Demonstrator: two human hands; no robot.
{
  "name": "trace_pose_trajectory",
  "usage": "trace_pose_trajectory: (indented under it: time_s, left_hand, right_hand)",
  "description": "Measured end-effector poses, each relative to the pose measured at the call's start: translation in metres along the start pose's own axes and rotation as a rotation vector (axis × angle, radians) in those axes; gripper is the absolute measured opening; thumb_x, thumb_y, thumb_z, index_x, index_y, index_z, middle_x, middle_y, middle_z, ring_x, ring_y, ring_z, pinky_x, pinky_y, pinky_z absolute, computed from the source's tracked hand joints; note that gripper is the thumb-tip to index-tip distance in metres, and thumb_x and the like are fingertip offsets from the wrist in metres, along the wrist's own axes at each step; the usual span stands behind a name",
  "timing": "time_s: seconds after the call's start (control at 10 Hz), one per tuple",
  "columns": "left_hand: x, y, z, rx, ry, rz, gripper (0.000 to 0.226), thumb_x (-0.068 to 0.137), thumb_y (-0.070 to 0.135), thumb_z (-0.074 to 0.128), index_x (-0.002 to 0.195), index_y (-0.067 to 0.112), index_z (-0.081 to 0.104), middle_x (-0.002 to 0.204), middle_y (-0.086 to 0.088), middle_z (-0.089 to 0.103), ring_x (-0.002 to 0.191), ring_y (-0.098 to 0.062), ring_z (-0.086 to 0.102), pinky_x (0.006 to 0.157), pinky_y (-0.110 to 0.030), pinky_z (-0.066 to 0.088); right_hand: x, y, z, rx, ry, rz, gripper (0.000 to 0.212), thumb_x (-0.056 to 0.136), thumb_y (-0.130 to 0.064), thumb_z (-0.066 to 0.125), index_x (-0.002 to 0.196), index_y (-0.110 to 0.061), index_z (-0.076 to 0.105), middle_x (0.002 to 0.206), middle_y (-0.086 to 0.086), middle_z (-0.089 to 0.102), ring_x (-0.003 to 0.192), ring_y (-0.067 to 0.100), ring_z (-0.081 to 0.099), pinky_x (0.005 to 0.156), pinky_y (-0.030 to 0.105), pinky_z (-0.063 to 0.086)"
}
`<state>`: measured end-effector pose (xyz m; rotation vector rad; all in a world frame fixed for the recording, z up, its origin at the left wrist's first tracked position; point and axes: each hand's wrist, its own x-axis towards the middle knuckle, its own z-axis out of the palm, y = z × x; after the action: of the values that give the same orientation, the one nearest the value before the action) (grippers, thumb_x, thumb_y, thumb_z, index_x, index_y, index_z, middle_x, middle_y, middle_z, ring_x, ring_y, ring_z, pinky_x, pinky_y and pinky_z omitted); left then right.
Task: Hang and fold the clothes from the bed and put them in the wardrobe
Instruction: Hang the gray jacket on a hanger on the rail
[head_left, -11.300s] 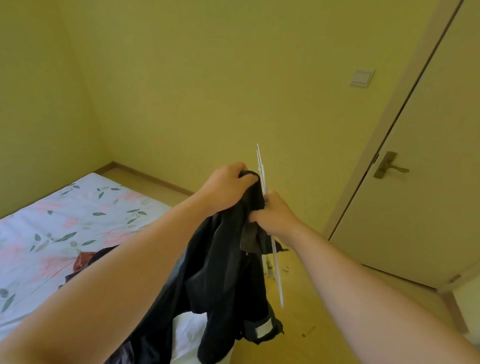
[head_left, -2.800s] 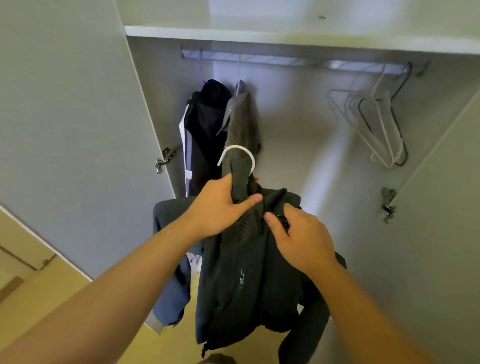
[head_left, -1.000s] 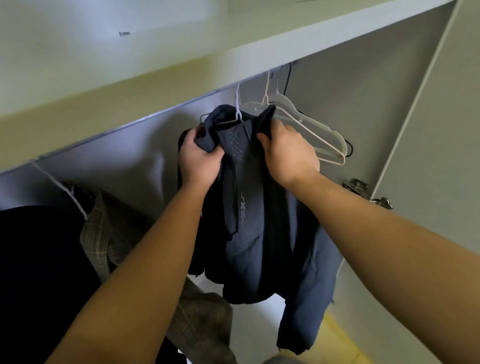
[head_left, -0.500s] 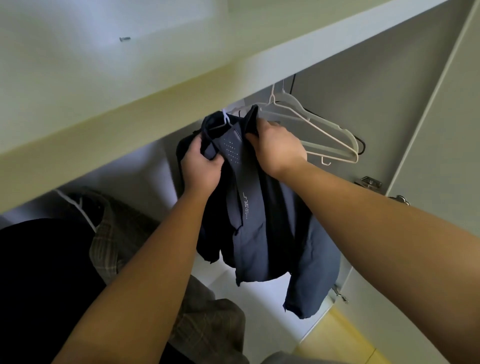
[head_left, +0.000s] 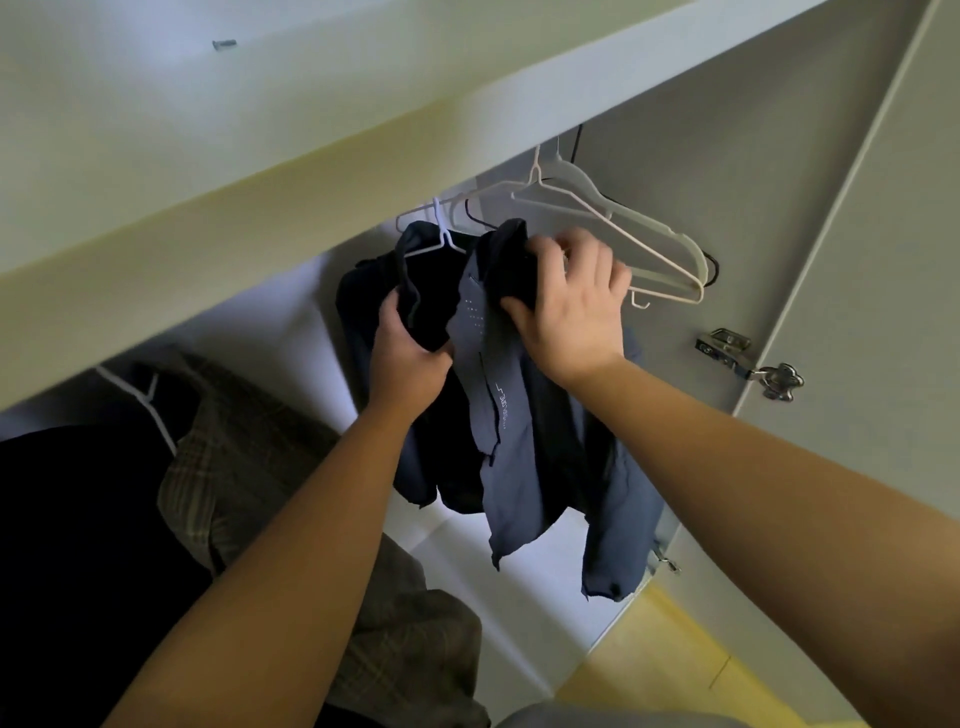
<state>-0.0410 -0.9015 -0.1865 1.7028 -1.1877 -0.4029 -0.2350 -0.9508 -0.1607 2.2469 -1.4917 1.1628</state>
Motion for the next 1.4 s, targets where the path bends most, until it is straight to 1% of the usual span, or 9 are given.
trace_pose_trajectory:
  time_s: [0.2, 0.3, 0.4, 0.5, 0.6, 0.7, 0.8, 1.0, 1.4]
  left_hand:
    - [-0.023, -0.019, 0.011, -0.079, -0.041, -0.149, 0.085, 0.081, 0.03, 0.075, 0.153, 0.023, 0.029, 0.126, 0.008, 0.061, 0.117, -0.016, 0.059, 0.097, -0.034, 0.049]
    - [-0.031, -0.027, 0.014, -0.014, -0.105, -0.224, 0.08, 0.074, 0.039, 0.074, 0.143, 0.022, 0.04, 0.121, 0.004, 0.063, 0.109, -0.023, 0.065, 0.096, -0.042, 0.055]
    - [-0.038, -0.028, 0.015, 0.025, -0.176, -0.3, 0.093, 0.076, 0.041, 0.072, 0.155, 0.022, 0.026, 0.131, 0.001, 0.058, 0.108, -0.029, 0.067, 0.094, -0.049, 0.057]
    - [-0.044, -0.027, 0.02, 0.008, -0.174, -0.337, 0.082, 0.086, 0.03, 0.072, 0.155, 0.02, 0.029, 0.128, 0.0, 0.058, 0.091, -0.023, 0.071, 0.07, -0.031, 0.059]
    - [-0.051, -0.022, 0.023, -0.018, -0.227, -0.312, 0.047, 0.088, 0.013, 0.066, 0.133, 0.018, 0.055, 0.098, 0.007, 0.069, 0.076, -0.013, 0.07, 0.059, -0.021, 0.051]
    - [-0.059, -0.021, 0.027, 0.029, -0.226, -0.205, 0.027, 0.079, 0.0, 0.06, 0.082, 0.027, 0.065, 0.071, 0.014, 0.065, 0.064, 0.004, 0.06, 0.055, -0.01, 0.044]
    - [-0.067, -0.018, 0.029, 0.02, -0.197, -0.198, 0.033, 0.077, -0.003, 0.06, 0.08, 0.029, 0.065, 0.066, 0.013, 0.066, 0.062, 0.002, 0.059, 0.057, -0.011, 0.046]
    - [-0.09, -0.049, 0.025, 0.045, -0.233, -0.354, 0.046, 0.083, -0.011, 0.054, 0.122, 0.012, 0.063, 0.106, -0.006, 0.067, 0.104, -0.033, 0.068, 0.097, -0.048, 0.055]
    - [-0.13, -0.173, 0.08, 0.259, -0.352, -0.589, 0.04, 0.092, -0.001, 0.056, 0.13, 0.008, 0.062, 0.122, -0.018, 0.069, 0.11, -0.034, 0.069, 0.094, -0.046, 0.058]
  right_hand:
    - [-0.063, 0.0, 0.007, 0.11, -0.065, -0.052, 0.035, 0.082, -0.017, 0.068, 0.115, -0.012, 0.059, 0.112, 0.015, 0.051, 0.098, 0.037, 0.048, 0.084, 0.045, 0.035]
    - [-0.086, 0.001, 0.01, 0.183, -0.353, 0.015, 0.032, 0.085, -0.017, 0.065, 0.116, -0.013, 0.058, 0.113, 0.013, 0.049, 0.1, 0.039, 0.048, 0.082, 0.043, 0.039]
    - [-0.101, 0.002, 0.012, 0.198, -0.632, 0.109, 0.04, 0.088, -0.02, 0.062, 0.126, -0.017, 0.049, 0.124, 0.01, 0.043, 0.112, 0.035, 0.046, 0.091, 0.043, 0.044]
    - [-0.111, 0.003, 0.009, 0.233, -0.776, 0.165, 0.044, 0.09, -0.021, 0.06, 0.131, -0.018, 0.045, 0.132, 0.008, 0.042, 0.118, 0.034, 0.048, 0.094, 0.044, 0.046]
    - [-0.113, 0.006, 0.007, 0.26, -0.833, 0.185, 0.048, 0.092, -0.022, 0.06, 0.137, -0.019, 0.044, 0.14, 0.007, 0.043, 0.121, 0.033, 0.05, 0.099, 0.045, 0.046]
    - [-0.11, 0.008, 0.003, 0.288, -0.872, 0.207, 0.049, 0.094, -0.024, 0.06, 0.14, -0.02, 0.043, 0.143, 0.007, 0.044, 0.123, 0.032, 0.051, 0.102, 0.047, 0.047]
    - [-0.113, 0.007, -0.002, 0.332, -0.885, 0.261, 0.048, 0.094, -0.023, 0.06, 0.139, -0.021, 0.043, 0.14, 0.008, 0.046, 0.118, 0.031, 0.055, 0.098, 0.046, 0.05]
    - [-0.146, -0.002, -0.006, 0.353, -1.06, 0.267, 0.049, 0.097, -0.021, 0.059, 0.143, -0.015, 0.042, 0.138, 0.016, 0.049, 0.119, 0.034, 0.056, 0.096, 0.035, 0.048]
    - [-0.218, 0.034, 0.042, 0.291, -1.239, 0.363, 0.043, 0.1, -0.015, 0.056, 0.142, -0.014, 0.05, 0.141, 0.01, 0.056, 0.126, 0.032, 0.055, 0.107, 0.038, 0.046]
